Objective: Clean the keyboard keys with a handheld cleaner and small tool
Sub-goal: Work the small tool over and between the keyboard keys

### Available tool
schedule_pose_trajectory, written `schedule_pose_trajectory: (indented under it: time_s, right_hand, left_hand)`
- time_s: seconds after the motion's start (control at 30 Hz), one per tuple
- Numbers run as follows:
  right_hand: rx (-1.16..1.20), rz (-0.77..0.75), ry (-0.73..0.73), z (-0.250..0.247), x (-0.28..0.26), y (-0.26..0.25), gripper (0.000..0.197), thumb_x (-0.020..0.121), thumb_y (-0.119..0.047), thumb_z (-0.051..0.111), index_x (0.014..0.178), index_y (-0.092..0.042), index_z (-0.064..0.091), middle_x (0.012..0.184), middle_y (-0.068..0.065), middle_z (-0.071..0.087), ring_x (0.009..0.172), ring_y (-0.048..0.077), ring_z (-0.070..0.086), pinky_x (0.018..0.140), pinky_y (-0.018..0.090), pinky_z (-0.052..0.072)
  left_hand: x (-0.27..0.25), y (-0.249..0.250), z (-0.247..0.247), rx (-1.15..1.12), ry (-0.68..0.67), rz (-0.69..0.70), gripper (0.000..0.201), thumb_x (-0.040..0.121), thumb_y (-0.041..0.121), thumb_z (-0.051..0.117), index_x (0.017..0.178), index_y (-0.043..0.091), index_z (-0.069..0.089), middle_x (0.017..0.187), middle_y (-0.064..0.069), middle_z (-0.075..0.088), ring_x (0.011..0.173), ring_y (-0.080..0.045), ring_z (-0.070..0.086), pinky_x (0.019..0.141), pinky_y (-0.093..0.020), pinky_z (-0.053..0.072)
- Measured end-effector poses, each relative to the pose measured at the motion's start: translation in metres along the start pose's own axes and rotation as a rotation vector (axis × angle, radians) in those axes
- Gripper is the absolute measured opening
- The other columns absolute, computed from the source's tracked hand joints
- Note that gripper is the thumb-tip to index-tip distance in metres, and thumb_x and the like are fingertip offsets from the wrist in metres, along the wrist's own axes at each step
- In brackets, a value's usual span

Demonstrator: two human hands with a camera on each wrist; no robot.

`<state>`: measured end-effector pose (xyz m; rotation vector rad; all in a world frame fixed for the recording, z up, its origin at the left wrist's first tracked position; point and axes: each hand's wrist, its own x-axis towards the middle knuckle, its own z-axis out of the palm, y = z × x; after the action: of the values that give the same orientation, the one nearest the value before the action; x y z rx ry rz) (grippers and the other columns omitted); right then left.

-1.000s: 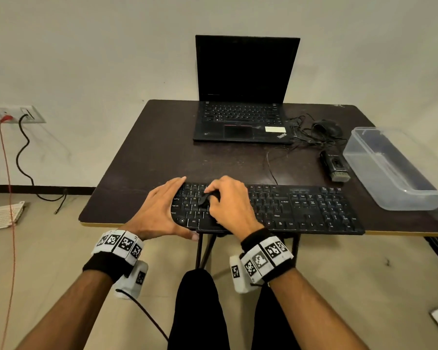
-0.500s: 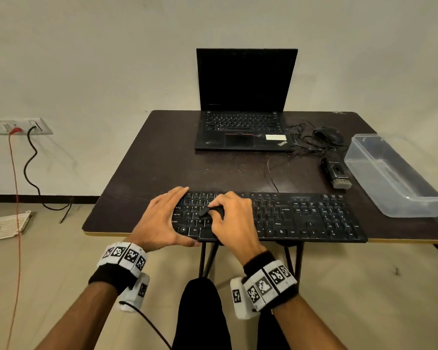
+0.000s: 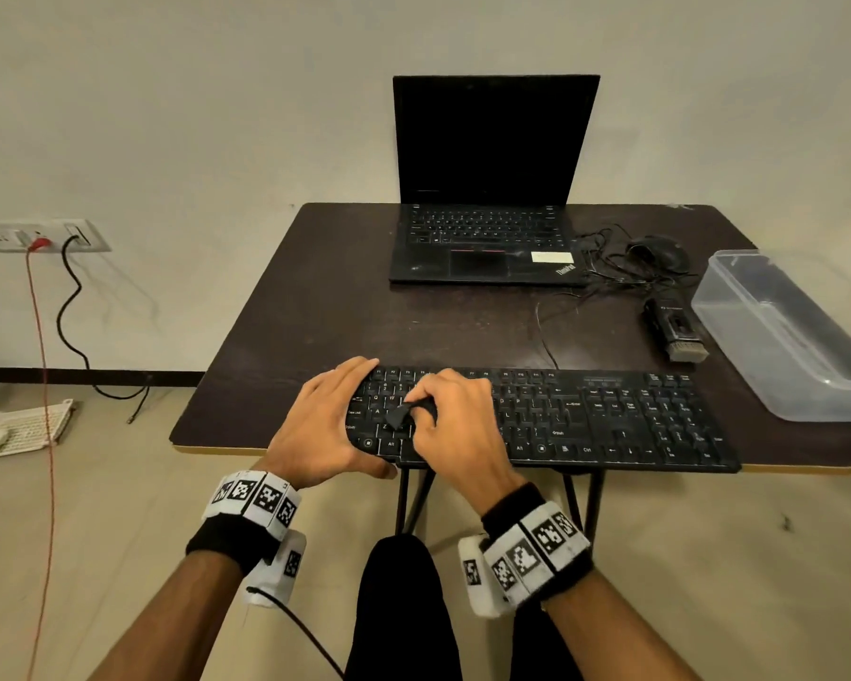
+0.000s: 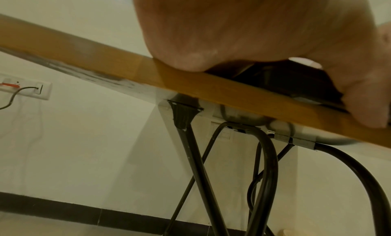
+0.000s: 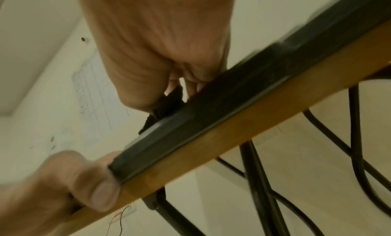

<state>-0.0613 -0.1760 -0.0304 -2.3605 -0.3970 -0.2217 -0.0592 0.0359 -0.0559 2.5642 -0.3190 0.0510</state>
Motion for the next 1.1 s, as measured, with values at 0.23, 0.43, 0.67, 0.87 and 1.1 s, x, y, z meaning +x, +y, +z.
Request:
schedule_pose_trajectory:
  time_s: [0.23,0.43,0.67,0.87,1.1]
  right_hand:
    - [0.099,0.089,0.122,-0.031,-0.031,0.026,0.022,0.085,-0.003,0.077,0.085,-0.025,0.077,0.085,-0.022,0.063,0.082,0.002,0.061,0.092,0.042,0.052]
    - [0.037,-0.01,-0.008,-0.002,-0.017,-0.009,0.022,0.083,-0.003,0.069,0.089,-0.023,0.077,0.095,-0.007,0.071,0.088,0.014,0.059,0.093,0.033,0.037]
    - [-0.036,0.057,0.195,-0.046,-0.051,0.041,0.029,0.077,0.006,0.076,0.083,-0.022,0.076,0.087,-0.012,0.069,0.077,0.003,0.055,0.082,0.033,0.048]
    - [0.078,-0.1,-0.001,0.011,-0.031,-0.025,0.019,0.073,-0.008,0.056,0.085,-0.014,0.071,0.091,0.004,0.068,0.079,0.025,0.06,0.076,0.033,0.041]
    - [-0.015,-0.001,0.05,-0.035,-0.054,0.023,0.03,0.074,0.007,0.07,0.081,-0.022,0.068,0.088,-0.01,0.064,0.078,0.014,0.058,0.078,0.035,0.047]
  left_hand:
    - [0.0,0.002,0.001,-0.008,0.011,0.004,0.139,0.042,0.071,0.09,0.161,0.033,0.028,0.162,0.019,0.031,0.144,-0.001,0.026,0.126,-0.03,0.012]
    - [0.0,0.004,-0.002,-0.023,0.006,0.008,0.141,0.039,0.073,0.087,0.16,0.028,0.031,0.16,0.017,0.034,0.147,-0.003,0.03,0.126,-0.03,0.015]
    - [0.001,-0.001,0.001,-0.03,0.003,-0.015,0.139,0.042,0.069,0.091,0.16,0.034,0.027,0.162,0.018,0.031,0.141,-0.001,0.026,0.126,-0.033,0.014]
    - [0.001,-0.002,0.002,-0.01,0.018,0.01,0.133,0.044,0.071,0.081,0.16,0.024,0.034,0.162,0.01,0.036,0.149,-0.013,0.035,0.127,-0.039,0.021]
    - [0.001,0.0,0.0,-0.037,0.003,-0.005,0.138,0.04,0.071,0.088,0.159,0.032,0.029,0.161,0.017,0.033,0.144,-0.007,0.029,0.127,-0.035,0.016]
